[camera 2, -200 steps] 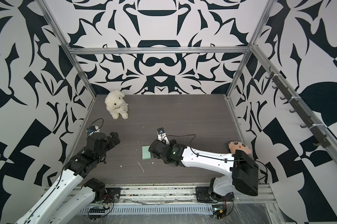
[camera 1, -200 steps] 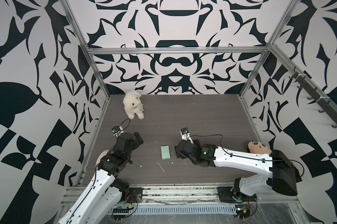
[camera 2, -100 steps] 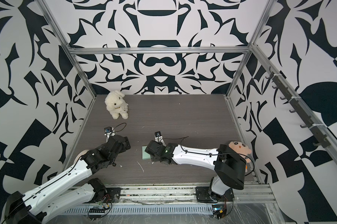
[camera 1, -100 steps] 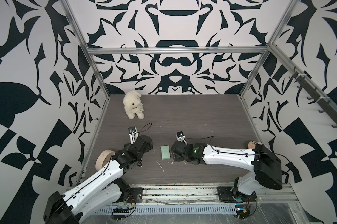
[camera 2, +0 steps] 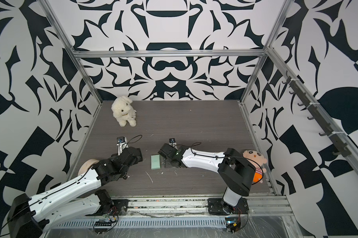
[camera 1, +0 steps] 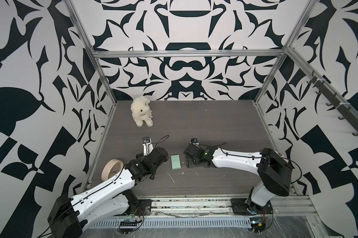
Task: Take the rings out of the lift-off lid box
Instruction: Pick up the jewelry box from the center of the board.
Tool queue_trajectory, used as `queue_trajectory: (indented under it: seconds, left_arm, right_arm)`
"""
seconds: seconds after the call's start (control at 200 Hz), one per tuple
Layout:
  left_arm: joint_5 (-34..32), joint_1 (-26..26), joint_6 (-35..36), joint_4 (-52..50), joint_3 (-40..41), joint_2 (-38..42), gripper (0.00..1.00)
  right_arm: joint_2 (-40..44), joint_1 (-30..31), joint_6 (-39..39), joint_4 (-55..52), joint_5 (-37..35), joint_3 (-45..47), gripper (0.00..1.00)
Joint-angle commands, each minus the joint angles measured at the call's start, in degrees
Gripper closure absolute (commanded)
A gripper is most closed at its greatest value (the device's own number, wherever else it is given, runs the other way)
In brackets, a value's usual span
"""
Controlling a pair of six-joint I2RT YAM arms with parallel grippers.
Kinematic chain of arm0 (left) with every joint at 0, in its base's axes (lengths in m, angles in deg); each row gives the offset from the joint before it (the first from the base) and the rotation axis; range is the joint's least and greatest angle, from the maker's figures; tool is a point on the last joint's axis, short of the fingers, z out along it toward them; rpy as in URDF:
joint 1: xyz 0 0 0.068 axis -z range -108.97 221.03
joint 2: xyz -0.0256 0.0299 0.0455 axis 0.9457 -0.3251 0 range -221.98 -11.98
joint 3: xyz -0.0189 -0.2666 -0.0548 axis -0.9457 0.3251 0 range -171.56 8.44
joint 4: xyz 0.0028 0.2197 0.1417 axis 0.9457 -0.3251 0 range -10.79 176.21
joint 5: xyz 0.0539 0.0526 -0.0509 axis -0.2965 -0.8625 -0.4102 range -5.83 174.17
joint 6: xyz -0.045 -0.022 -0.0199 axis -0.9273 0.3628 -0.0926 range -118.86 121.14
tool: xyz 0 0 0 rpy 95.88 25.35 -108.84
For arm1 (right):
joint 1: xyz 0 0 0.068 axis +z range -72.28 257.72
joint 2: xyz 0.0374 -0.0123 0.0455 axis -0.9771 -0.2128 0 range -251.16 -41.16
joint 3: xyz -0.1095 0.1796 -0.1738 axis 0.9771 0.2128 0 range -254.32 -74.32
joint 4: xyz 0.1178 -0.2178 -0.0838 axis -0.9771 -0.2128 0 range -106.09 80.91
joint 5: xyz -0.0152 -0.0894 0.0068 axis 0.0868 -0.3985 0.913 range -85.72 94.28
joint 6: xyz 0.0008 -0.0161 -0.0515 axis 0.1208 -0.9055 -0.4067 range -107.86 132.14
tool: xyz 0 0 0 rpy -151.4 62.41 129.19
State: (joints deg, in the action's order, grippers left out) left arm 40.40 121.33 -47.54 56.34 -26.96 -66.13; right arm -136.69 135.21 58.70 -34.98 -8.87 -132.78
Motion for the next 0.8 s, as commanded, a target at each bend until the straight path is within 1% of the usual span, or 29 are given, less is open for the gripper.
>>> queue_trajectory:
  seconds: [0.0, 0.175, 0.26, 0.475, 0.58, 0.795]
  left_arm:
    - [-1.94, 0.74, -1.04, -1.47, -0.96, -0.8, 0.01]
    - [-2.11, 1.2, -1.93, -1.33, -0.6, -1.81, 0.01]
    - [-2.22, 1.45, -2.02, -0.9, -0.3, -2.18, 0.01]
    - [-2.12, 1.99, -2.1, -0.17, 0.33, -2.71, 0.01]
    - [-1.63, 2.21, -1.62, 0.92, 0.81, -2.23, 0.01]
    - [0.29, 2.36, 0.54, 3.97, 2.48, -1.0, 0.01]
  right_arm:
    - [-0.19, -0.58, -0.33, -0.56, 0.45, -2.96, 0.23]
    - [-1.67, -1.05, -0.88, -1.13, 0.32, -4.07, 0.24]
    - [-2.52, -1.06, -1.17, -2.15, -0.88, -4.95, 0.25]
    - [-4.09, -1.41, -1.74, -3.37, -2.06, -6.14, 0.3]
    - [-4.36, -1.6, -1.83, -3.45, -2.14, -6.23, 0.33]
    - [-5.07, -1.86, -1.85, -3.62, -1.85, -6.56, 0.35]
